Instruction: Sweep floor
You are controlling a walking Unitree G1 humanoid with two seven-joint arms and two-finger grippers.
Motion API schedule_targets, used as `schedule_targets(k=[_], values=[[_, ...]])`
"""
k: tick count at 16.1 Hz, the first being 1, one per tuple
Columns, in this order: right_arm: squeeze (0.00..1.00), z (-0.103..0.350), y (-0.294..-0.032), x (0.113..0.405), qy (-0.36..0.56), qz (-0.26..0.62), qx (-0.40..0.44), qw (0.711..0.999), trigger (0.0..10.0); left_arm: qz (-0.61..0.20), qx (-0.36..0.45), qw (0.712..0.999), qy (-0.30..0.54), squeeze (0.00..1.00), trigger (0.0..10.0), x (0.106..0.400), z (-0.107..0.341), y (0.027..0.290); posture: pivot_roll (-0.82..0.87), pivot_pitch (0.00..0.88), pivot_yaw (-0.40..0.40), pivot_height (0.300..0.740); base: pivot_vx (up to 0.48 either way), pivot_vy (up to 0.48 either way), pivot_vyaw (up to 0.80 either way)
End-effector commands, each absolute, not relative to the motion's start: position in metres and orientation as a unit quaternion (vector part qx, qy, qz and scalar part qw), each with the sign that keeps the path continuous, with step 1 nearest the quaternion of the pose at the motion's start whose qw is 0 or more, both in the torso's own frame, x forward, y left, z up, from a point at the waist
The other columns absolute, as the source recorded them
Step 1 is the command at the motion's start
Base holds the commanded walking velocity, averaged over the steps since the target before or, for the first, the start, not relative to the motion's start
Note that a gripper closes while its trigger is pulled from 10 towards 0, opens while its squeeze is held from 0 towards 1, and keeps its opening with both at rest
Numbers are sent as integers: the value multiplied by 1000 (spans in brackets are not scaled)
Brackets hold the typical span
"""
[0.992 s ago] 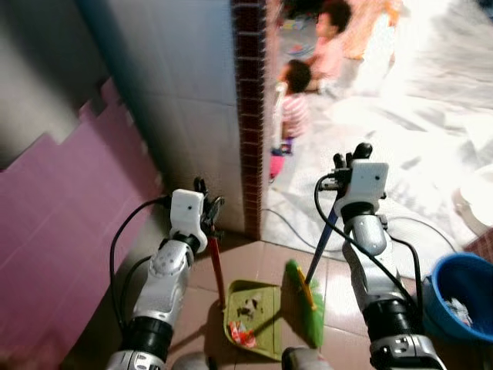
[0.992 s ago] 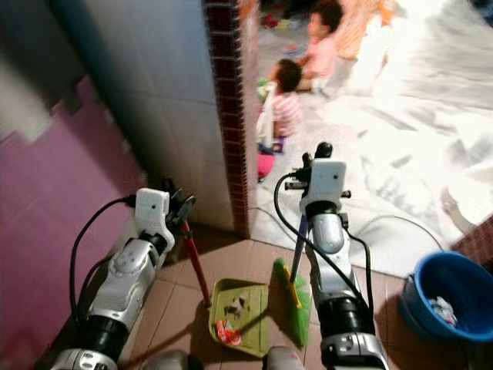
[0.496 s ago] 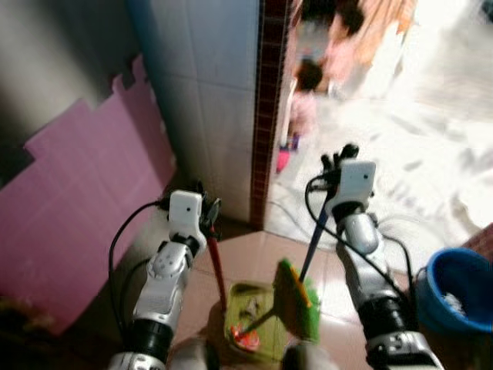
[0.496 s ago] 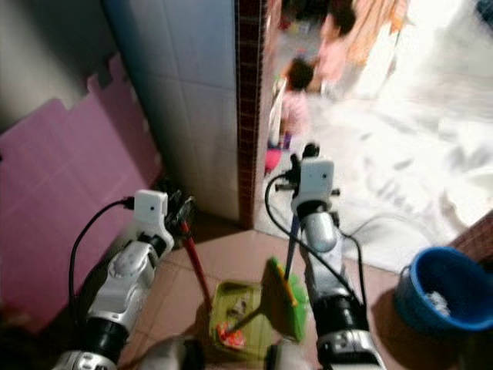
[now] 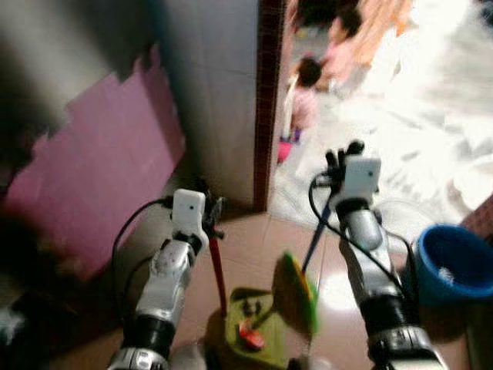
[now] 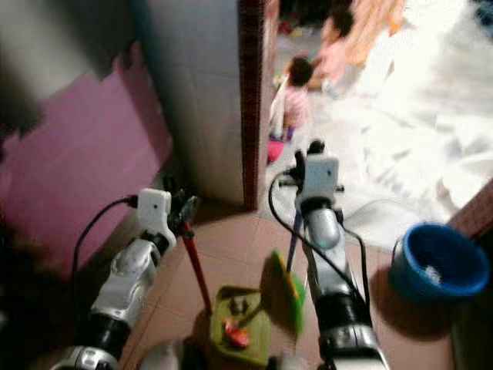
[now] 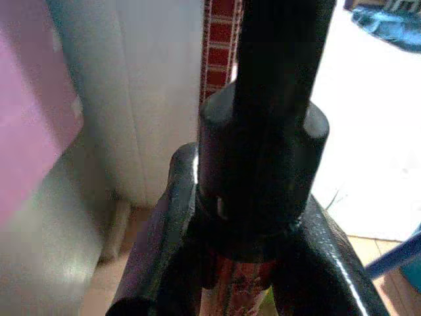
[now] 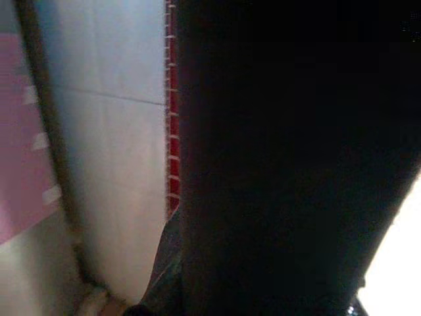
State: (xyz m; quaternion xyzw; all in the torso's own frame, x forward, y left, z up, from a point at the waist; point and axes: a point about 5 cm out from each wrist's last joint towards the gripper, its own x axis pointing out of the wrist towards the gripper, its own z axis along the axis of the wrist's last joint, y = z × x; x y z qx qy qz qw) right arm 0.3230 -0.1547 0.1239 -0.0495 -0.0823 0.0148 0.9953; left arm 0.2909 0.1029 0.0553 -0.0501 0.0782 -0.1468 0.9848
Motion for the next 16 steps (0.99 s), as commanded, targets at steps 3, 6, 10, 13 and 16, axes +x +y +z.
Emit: schedule_targets(k=[3, 6, 10, 13, 16], values=[[0, 119, -160, 321, -71, 7, -56, 996, 10000, -152, -62, 984, 63, 0, 10000, 296, 64, 98, -72, 0, 40, 740, 0, 0, -140], [0, 117, -152, 324, -65, 28, -57, 996, 10000, -134, -82, 987, 40, 0, 10000, 301, 75, 102, -49, 0, 12, 740, 0, 0, -771], [0, 114, -151, 322, -61, 30, -59, 996, 10000, -117, -108, 986, 37, 0, 10000, 302, 77, 106, -51, 0, 13, 740, 0, 0, -800], [0, 105, -154, 312, -51, 17, -58, 997, 10000, -109, -105, 988, 41, 0, 10000, 303, 75, 115, -70, 0, 40, 740, 0, 0, -800], [0, 107, -153, 314, -54, 17, -59, 997, 10000, -115, -105, 987, 45, 0, 10000, 307, 77, 114, -78, 0, 55, 740, 0, 0, -800]])
